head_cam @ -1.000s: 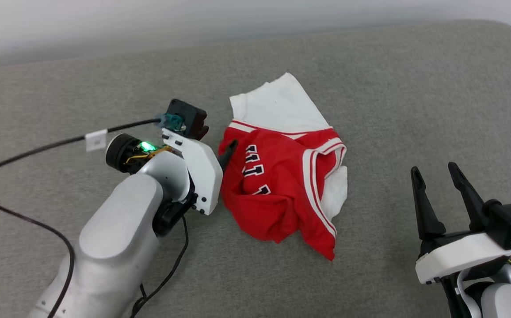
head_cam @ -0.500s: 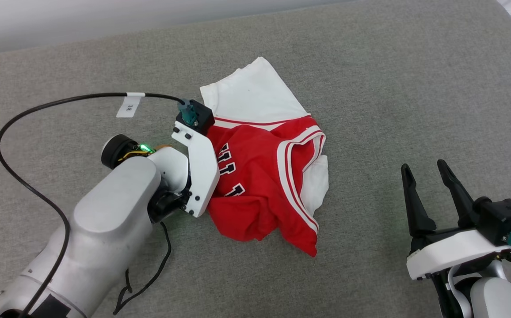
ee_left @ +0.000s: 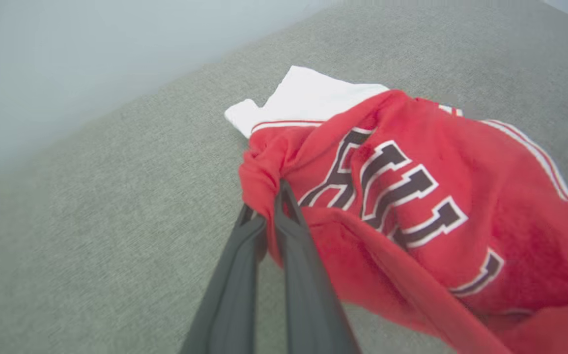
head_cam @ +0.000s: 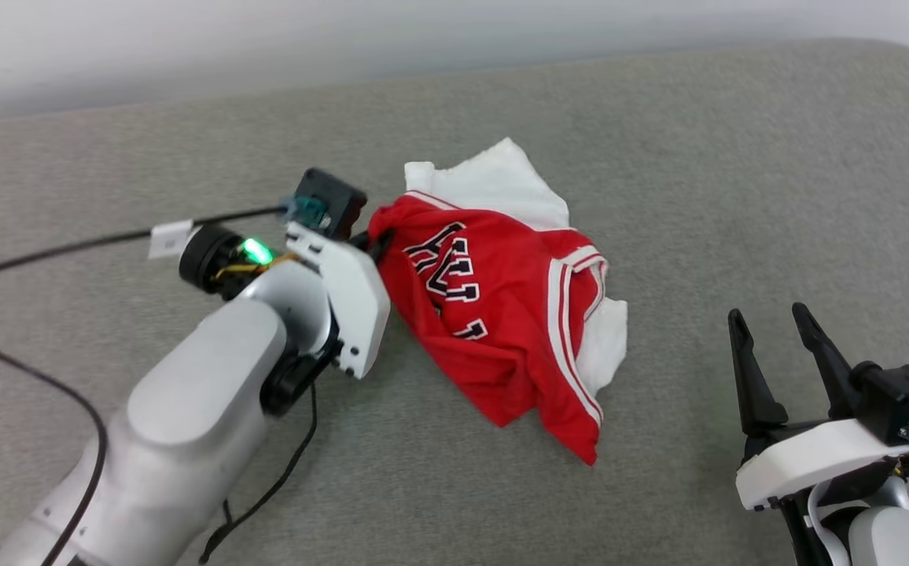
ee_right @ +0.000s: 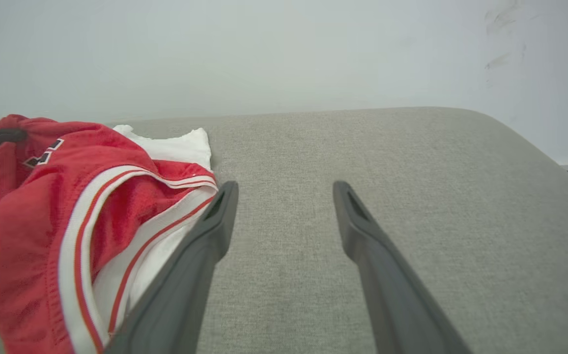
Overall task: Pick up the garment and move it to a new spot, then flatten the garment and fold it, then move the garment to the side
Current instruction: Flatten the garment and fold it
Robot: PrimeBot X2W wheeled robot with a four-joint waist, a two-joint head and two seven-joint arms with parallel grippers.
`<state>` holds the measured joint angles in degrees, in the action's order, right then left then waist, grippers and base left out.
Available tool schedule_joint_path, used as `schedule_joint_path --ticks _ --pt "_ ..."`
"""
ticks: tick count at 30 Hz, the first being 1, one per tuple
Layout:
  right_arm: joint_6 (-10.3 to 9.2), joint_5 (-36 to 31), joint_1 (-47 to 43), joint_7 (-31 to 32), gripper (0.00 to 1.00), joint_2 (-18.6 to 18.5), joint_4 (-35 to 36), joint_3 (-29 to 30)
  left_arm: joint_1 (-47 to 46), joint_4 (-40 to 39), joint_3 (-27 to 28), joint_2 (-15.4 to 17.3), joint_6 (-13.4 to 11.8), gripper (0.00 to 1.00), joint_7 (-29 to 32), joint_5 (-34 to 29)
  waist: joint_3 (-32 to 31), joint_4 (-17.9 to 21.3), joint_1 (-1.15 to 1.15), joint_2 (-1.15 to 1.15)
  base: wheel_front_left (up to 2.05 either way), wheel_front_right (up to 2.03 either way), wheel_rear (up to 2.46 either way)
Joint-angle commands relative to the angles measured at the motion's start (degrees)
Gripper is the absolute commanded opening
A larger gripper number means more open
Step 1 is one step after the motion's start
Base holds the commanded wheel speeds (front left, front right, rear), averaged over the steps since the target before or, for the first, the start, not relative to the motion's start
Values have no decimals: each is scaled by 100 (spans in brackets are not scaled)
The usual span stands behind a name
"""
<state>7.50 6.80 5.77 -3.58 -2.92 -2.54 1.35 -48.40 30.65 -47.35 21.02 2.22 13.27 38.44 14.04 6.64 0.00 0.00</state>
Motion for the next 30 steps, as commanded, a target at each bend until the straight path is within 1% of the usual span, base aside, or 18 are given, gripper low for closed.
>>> schedule_joint_path --ticks 1,4,7,12,16,20,21,22,23,25,30 --pt "-3 -62 -72 45 100 6 44 22 311 -204 67 137 -149 0 -151 13 -279 -310 0 0 0 0 0" --pt "-3 -99 -169 129 100 5 96 57 880 -758 211 349 -442 0 -348 152 -445 -510 0 0 0 0 0" --pt "-3 -99 -267 195 100 5 150 91 1603 -1335 304 618 -796 0 -439 288 -595 -673 0 0 0 0 0" --pt "-3 -92 -416 292 100 5 179 93 3016 -2115 386 909 -1412 0 -413 678 -825 -795 0 0 0 0 0" --pt "-3 -86 -521 346 100 5 199 57 4085 -2486 347 961 -1795 0 -343 1083 -976 -772 0 0 0 0 0" --pt "-2 -82 -630 390 100 5 239 73 4718 -2706 244 864 -1984 0 -318 1306 -1063 -751 0 0 0 0 0" --pt "-3 -82 -639 391 100 5 258 77 4786 -2738 222 837 -2010 22 -329 1320 -1071 -747 0 0 0 0 0" --pt "-3 -81 -657 403 100 5 279 82 4812 -2763 209 811 -2037 65 -366 1300 -1080 -744 0 0 0 0 0" --pt "-2 -85 -677 410 100 5 293 78 4801 -2793 207 798 -2053 100 -428 1240 -1091 -741 0 0 0 0 0" --pt "-3 -93 -717 438 100 5 324 79 4726 -2839 220 766 -2076 100 -540 1173 -1113 -740 0 0 0 0 0" --pt "-2 -115 -783 491 100 5 397 122 4459 -3004 293 876 -2098 100 -686 950 -1168 -774 0 0 0 0 0"
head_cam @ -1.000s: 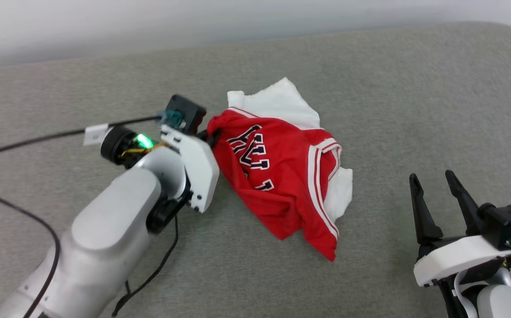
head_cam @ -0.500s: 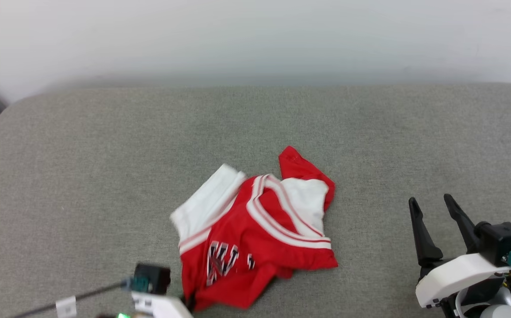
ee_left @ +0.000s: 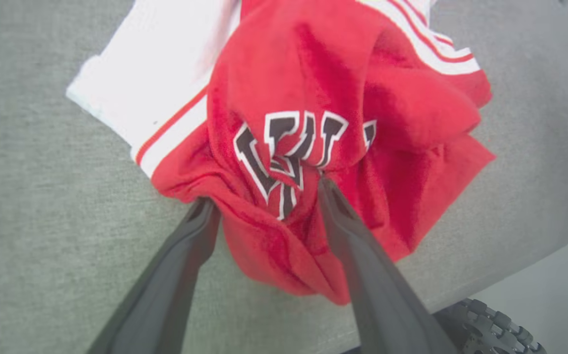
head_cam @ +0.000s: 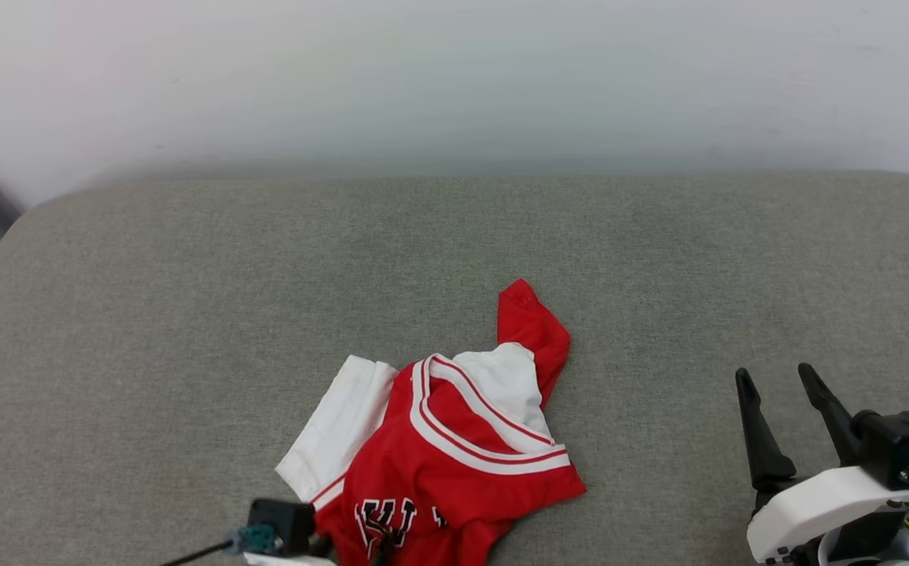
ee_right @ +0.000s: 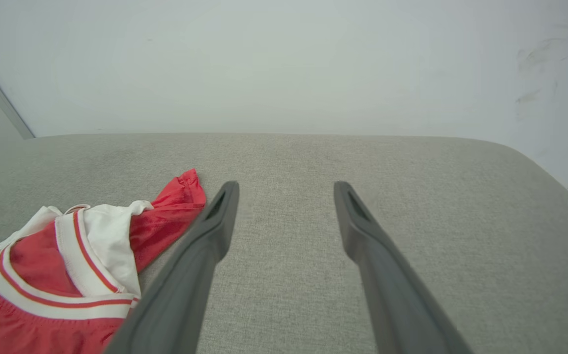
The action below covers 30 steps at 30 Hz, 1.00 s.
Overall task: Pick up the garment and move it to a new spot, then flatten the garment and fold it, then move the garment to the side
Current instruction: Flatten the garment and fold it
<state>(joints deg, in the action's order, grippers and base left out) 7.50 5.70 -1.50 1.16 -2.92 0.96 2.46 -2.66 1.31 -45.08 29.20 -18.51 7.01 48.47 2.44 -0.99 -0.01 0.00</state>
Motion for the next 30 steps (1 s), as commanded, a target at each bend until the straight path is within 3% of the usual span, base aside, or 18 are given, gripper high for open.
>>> schedule_joint_path --ticks 1,6,14,23,30 --pt "-2 -6 -66 25 100 5 58 13 -173 -113 95 105 -40 100 -83 -101 -9 -12 1 0 0 0 0" --pt "-3 42 -58 33 100 5 145 35 -606 -398 353 386 -99 100 -222 -352 72 -9 1 0 0 0 0" --pt "-3 49 195 -6 100 5 202 -43 -1567 -315 581 734 266 100 106 -439 479 142 1 0 0 0 0" --pt "-3 81 517 -128 100 5 68 -145 -2692 850 278 934 1313 100 1361 -153 1080 427 1 0 0 0 0" --pt "-2 115 633 -243 100 6 -130 -164 -2946 1594 -151 797 1858 100 2167 -18 1213 547 1 0 0 0 0"
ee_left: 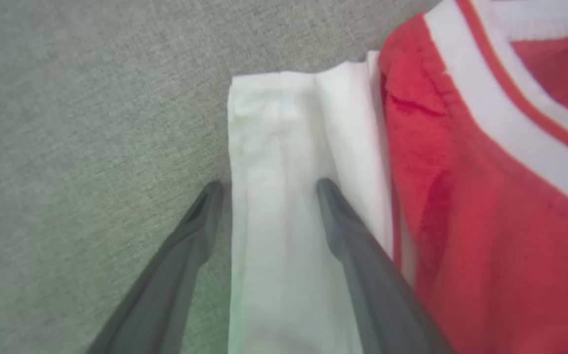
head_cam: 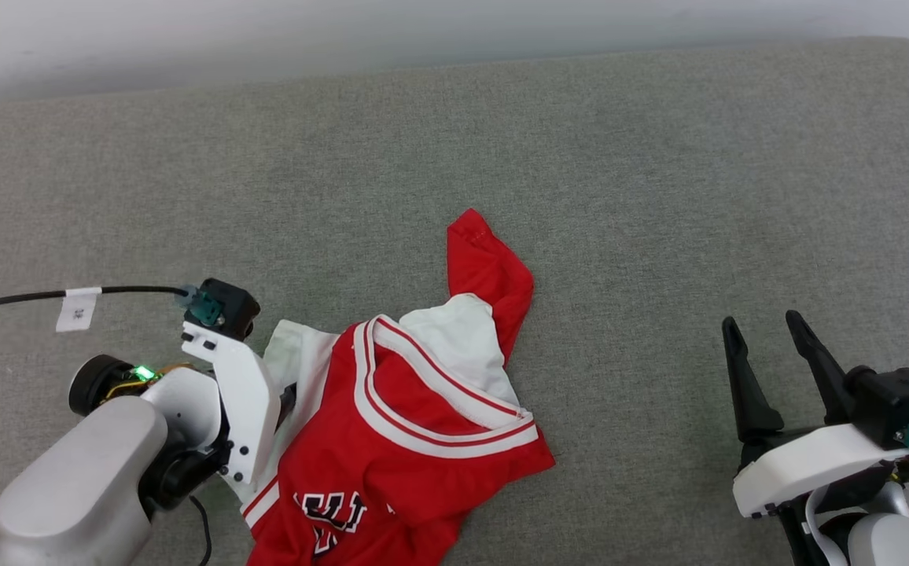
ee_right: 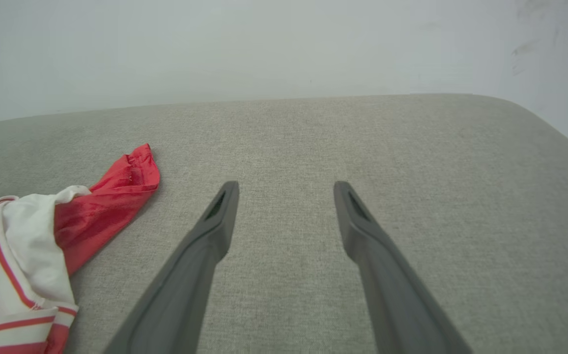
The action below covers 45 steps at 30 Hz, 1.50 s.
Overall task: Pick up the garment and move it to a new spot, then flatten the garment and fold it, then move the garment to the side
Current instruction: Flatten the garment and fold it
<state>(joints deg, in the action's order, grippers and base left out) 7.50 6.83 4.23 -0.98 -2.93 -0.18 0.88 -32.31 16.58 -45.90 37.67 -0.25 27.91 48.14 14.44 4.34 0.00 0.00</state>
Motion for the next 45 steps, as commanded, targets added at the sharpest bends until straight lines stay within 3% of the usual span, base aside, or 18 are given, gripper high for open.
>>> schedule_joint_path --ticks 1,2,4,5,10,14,22,27,28,29,30,45 --pt "-2 -3 73 -38 100 6 -34 -3 53 160 -142 -118 58 100 199 68 17 17 0 0 0 0 0" --pt "-2 -6 82 -46 100 6 -50 -3 81 253 -215 -151 99 100 329 94 16 21 0 0 0 0 0" --pt "-2 -5 103 -56 100 6 -85 -14 130 432 -315 -235 183 37 489 173 12 34 0 0 0 0 0" --pt "-2 -3 119 -64 100 6 -99 -17 145 494 -346 -281 215 0 518 199 8 36 0 0 0 0 0" --pt "-2 -34 122 -59 100 6 -129 45 -13 623 -167 -353 67 0 -46 -5 -61 -41 0 0 0 0 0" --pt "-2 -70 33 -24 100 7 -135 88 -8 554 268 -243 -380 0 -817 -69 -180 -156 0 0 0 0 0" --pt "-3 -107 -120 75 100 6 -84 149 1233 66 1075 165 -1269 0 -1604 511 -410 -351 0 0 0 0 0" --pt "-3 -124 -187 124 100 6 -28 161 2005 -56 1219 88 -1482 0 -1790 868 -502 -409 0 0 0 0 0" --pt "-3 -127 -188 130 100 5 -22 173 2102 -56 1202 47 -1501 18 -1834 892 -521 -417 0 0 0 0 0" --pt "-3 -148 -194 139 100 6 -9 179 2163 -71 1210 -9 -1504 47 -1911 898 -550 -423 0 0 0 0 0" --pt "-3 -173 -199 149 100 5 12 188 2189 -87 1218 -35 -1523 100 -2014 863 -583 -427 0 0 0 0 0" --pt "-3 -273 -602 497 100 6 275 211 2275 -801 1303 -521 -1834 100 -4080 -126 -1341 -423 0 0 0 0 0"
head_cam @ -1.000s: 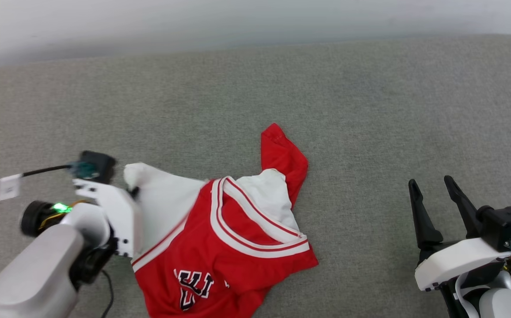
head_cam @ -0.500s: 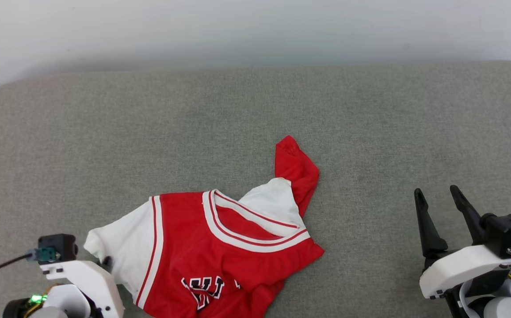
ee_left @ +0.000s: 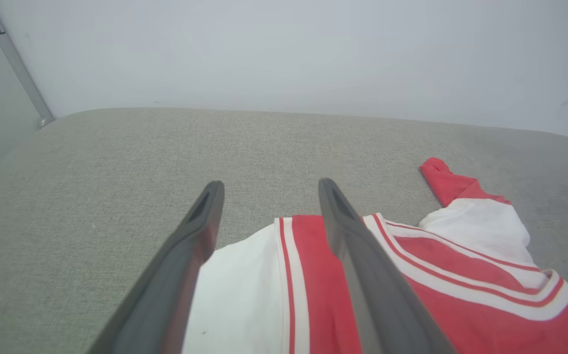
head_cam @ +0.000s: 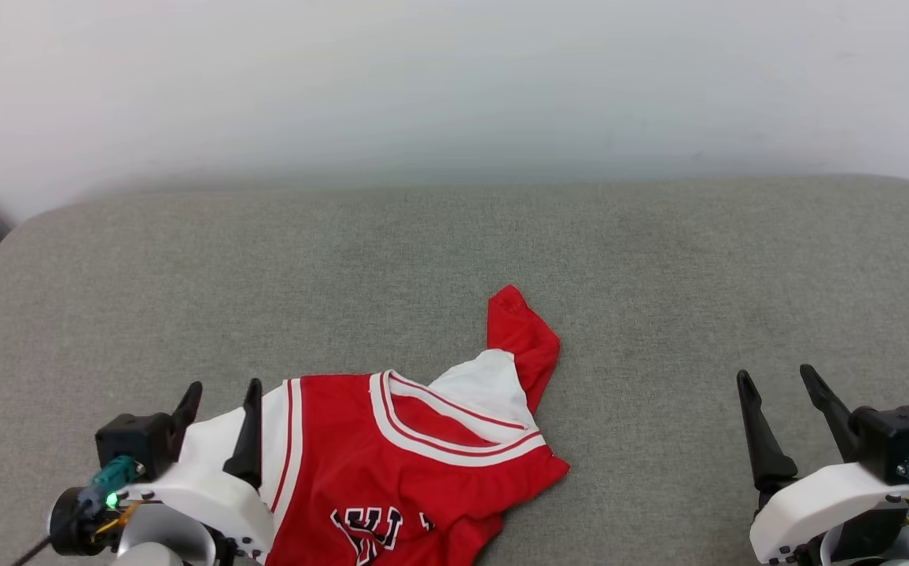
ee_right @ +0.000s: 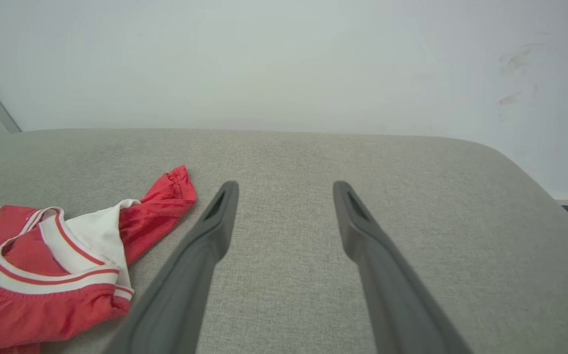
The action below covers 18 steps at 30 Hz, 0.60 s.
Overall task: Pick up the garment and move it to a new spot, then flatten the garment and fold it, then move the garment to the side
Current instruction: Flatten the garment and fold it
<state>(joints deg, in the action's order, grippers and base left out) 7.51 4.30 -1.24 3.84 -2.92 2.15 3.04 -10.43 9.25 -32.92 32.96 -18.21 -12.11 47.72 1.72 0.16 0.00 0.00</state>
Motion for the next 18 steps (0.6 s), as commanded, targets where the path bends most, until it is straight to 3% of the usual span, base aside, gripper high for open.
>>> schedule_joint_path --ticks 1,12,18 --pt "-4 -17 -76 41 100 5 67 -1 100 -149 18 -85 -55 100 -141 -143 -95 -10 0 0 0 0 0" --pt "-3 283 -57 441 100 5 -32 375 243 -870 239 -327 -183 100 -312 -830 -132 -281 0 0 0 0 0" --pt "-3 569 185 1345 100 -83 -298 293 94 -1080 204 -436 -144 100 -311 -1112 36 -663 0 0 0 0 0"
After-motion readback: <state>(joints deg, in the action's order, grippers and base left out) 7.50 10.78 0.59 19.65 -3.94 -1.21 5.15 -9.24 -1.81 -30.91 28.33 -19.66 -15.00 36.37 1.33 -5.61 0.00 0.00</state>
